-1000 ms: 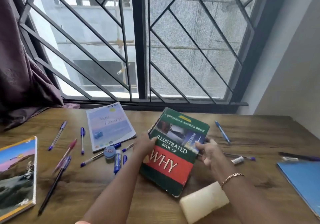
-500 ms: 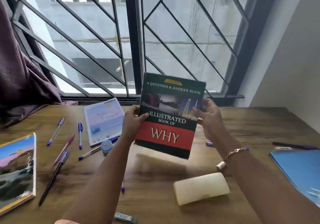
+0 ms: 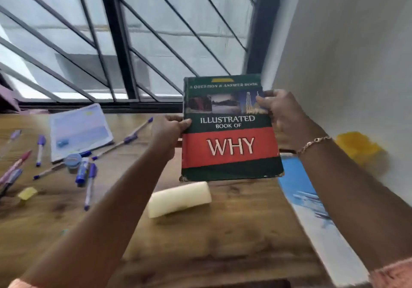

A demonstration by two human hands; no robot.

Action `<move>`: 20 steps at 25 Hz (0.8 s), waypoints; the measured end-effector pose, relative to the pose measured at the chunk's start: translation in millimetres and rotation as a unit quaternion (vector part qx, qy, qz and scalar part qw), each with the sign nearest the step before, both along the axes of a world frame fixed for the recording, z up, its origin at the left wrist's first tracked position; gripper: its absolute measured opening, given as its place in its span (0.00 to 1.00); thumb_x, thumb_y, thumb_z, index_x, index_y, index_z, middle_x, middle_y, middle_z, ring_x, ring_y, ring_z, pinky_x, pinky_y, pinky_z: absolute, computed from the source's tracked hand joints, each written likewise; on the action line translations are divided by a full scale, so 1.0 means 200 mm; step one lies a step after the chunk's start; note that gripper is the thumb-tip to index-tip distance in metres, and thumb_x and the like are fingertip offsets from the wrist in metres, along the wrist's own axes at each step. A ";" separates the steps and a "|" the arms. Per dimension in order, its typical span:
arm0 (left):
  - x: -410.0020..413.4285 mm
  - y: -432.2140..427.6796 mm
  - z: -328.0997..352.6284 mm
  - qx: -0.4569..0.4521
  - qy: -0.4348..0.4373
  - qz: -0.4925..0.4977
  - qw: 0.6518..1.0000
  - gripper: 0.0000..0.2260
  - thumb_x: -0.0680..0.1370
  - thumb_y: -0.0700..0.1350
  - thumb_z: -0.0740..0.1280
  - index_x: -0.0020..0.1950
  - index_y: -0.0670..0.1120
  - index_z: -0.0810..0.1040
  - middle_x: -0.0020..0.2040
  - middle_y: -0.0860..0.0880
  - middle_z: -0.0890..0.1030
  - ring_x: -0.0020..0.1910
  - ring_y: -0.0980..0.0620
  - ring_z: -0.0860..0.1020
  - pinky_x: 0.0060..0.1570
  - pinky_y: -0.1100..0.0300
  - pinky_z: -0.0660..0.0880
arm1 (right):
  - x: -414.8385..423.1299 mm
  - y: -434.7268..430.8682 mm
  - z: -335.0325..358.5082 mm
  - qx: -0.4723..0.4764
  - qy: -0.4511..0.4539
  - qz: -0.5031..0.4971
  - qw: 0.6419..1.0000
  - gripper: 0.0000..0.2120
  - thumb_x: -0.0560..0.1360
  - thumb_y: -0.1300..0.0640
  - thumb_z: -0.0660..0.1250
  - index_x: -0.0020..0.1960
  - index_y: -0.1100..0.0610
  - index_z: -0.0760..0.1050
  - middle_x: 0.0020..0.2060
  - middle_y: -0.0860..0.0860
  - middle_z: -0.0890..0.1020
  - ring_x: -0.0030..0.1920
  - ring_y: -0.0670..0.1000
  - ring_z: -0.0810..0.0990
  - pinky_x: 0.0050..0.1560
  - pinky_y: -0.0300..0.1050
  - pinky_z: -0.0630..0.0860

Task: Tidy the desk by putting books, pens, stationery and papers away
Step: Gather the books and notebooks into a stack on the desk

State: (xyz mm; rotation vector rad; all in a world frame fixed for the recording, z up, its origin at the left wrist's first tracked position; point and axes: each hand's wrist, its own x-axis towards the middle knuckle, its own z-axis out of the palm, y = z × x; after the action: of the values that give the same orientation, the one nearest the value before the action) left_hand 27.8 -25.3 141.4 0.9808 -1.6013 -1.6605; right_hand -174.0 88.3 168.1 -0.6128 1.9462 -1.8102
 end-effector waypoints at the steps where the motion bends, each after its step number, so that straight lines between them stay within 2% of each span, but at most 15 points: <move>1: -0.04 0.09 -0.02 0.028 -0.003 -0.013 1.000 0.04 0.77 0.34 0.64 0.42 0.40 0.74 0.31 0.46 0.76 0.19 0.59 0.74 0.19 0.68 0.71 | -0.06 0.08 -0.03 0.014 -0.007 -0.002 1.000 0.06 0.74 0.66 0.66 0.42 0.58 0.71 0.37 0.54 0.78 0.37 0.53 0.78 0.46 0.53 0.77; 3: -0.14 0.29 -0.06 0.083 -0.008 -0.050 0.995 0.07 0.77 0.31 0.62 0.41 0.41 0.72 0.28 0.47 0.76 0.17 0.59 0.73 0.18 0.68 0.71 | -0.19 0.26 -0.08 0.049 -0.008 -0.015 0.999 0.04 0.73 0.67 0.66 0.47 0.64 0.73 0.37 0.56 0.78 0.36 0.53 0.77 0.48 0.56 0.77; 4: -0.18 0.39 -0.09 0.103 -0.015 -0.071 0.992 0.07 0.77 0.30 0.61 0.43 0.40 0.72 0.29 0.46 0.76 0.18 0.58 0.74 0.19 0.67 0.72 | -0.25 0.35 -0.10 0.073 -0.002 -0.021 0.997 0.08 0.73 0.67 0.66 0.52 0.67 0.73 0.36 0.56 0.77 0.35 0.53 0.76 0.46 0.55 0.77; 6: -0.27 0.57 -0.15 0.128 -0.029 -0.104 0.986 0.07 0.77 0.29 0.59 0.44 0.39 0.73 0.32 0.45 0.75 0.21 0.56 0.74 0.20 0.66 0.73 | -0.35 0.51 -0.15 0.123 0.024 -0.037 0.991 0.13 0.74 0.68 0.66 0.58 0.70 0.72 0.35 0.57 0.76 0.33 0.52 0.75 0.39 0.48 0.76; 9: -0.38 0.76 -0.25 0.157 -0.048 -0.113 0.980 0.10 0.77 0.28 0.59 0.39 0.40 0.72 0.33 0.45 0.76 0.21 0.56 0.75 0.21 0.64 0.75 | -0.45 0.69 -0.25 0.179 0.052 -0.064 0.980 0.15 0.74 0.68 0.66 0.59 0.71 0.72 0.35 0.57 0.76 0.31 0.48 0.73 0.28 0.36 0.74; 10: -0.41 0.82 -0.29 0.165 -0.057 -0.116 0.978 0.11 0.77 0.28 0.59 0.38 0.39 0.71 0.33 0.45 0.76 0.21 0.56 0.75 0.21 0.64 0.75 | -0.48 0.74 -0.29 0.193 0.056 -0.071 0.977 0.14 0.74 0.68 0.66 0.59 0.71 0.72 0.36 0.57 0.76 0.31 0.48 0.73 0.27 0.35 0.73; 14: -0.51 1.03 -0.42 0.189 -0.090 -0.114 0.971 0.08 0.77 0.27 0.57 0.48 0.35 0.73 0.36 0.43 0.77 0.29 0.51 0.76 0.21 0.61 0.76 | -0.56 0.93 -0.47 0.241 0.063 -0.082 0.965 0.11 0.74 0.67 0.66 0.55 0.71 0.75 0.33 0.55 0.77 0.30 0.48 0.73 0.33 0.39 0.71; 17: -0.56 1.12 -0.50 0.187 -0.114 -0.111 0.969 0.09 0.76 0.26 0.56 0.45 0.37 0.72 0.36 0.44 0.76 0.32 0.50 0.75 0.29 0.56 0.75 | -0.61 1.03 -0.61 0.251 0.054 -0.084 0.963 0.10 0.75 0.66 0.65 0.53 0.70 0.76 0.38 0.58 0.79 0.31 0.50 0.74 0.40 0.44 0.74; 20: -0.60 1.19 -0.57 0.177 -0.149 -0.118 0.966 0.09 0.76 0.27 0.56 0.45 0.37 0.72 0.36 0.44 0.76 0.31 0.51 0.74 0.27 0.59 0.71 | -0.65 1.09 -0.71 0.264 0.051 -0.090 0.959 0.09 0.75 0.65 0.66 0.52 0.69 0.77 0.33 0.56 0.78 0.31 0.51 0.75 0.45 0.49 0.74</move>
State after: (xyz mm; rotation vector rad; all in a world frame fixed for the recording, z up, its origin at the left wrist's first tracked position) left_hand -92.1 211.9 28.3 1.3107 -1.6999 -2.0948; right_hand -303.4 306.4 26.2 -0.3613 2.4883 -1.2727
